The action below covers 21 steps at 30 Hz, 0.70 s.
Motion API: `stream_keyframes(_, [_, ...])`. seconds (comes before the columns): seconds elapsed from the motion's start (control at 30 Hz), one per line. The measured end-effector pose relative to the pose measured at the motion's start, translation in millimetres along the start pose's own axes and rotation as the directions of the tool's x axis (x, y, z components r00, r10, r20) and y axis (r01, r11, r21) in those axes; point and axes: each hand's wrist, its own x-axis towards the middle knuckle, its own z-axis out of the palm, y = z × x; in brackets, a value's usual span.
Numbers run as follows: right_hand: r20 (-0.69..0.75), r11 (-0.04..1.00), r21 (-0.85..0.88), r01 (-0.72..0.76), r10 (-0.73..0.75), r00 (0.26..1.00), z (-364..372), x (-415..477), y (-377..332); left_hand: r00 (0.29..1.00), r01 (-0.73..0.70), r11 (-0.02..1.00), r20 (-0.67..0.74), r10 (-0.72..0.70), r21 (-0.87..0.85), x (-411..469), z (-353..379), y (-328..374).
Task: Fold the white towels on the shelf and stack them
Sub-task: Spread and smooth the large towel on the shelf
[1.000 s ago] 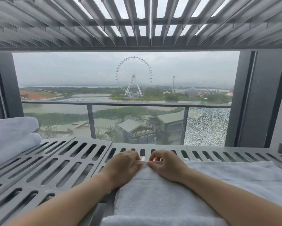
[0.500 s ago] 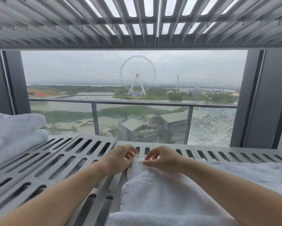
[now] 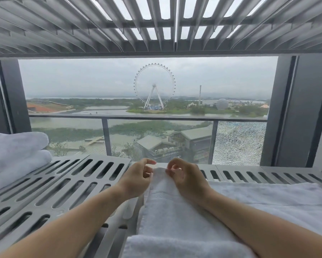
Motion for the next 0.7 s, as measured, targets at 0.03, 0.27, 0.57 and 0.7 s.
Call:
stream_keyframes(0.03, [-0.023,1.0,-0.002,0.018,-0.018,1.0,-1,1,-1,1.0,0.004,1.0,0.001,-0.004,-0.025,0,-1,1])
stream_keyframes(0.27, [0.071,0.998,-0.057,0.018,-0.014,0.997,4,-3,5,0.999,0.052,0.976,0.001,-0.053,-0.212,-3,3,12])
stream_keyframes(0.57, [0.119,0.997,-0.075,0.009,0.0,0.993,6,-1,8,0.989,-0.144,0.987,-0.026,0.142,-0.066,-8,5,14])
stream_keyframes(0.7, [0.295,0.99,-0.138,0.028,0.015,0.955,3,2,10,0.976,-0.217,0.972,-0.013,0.219,0.086,-6,2,11])
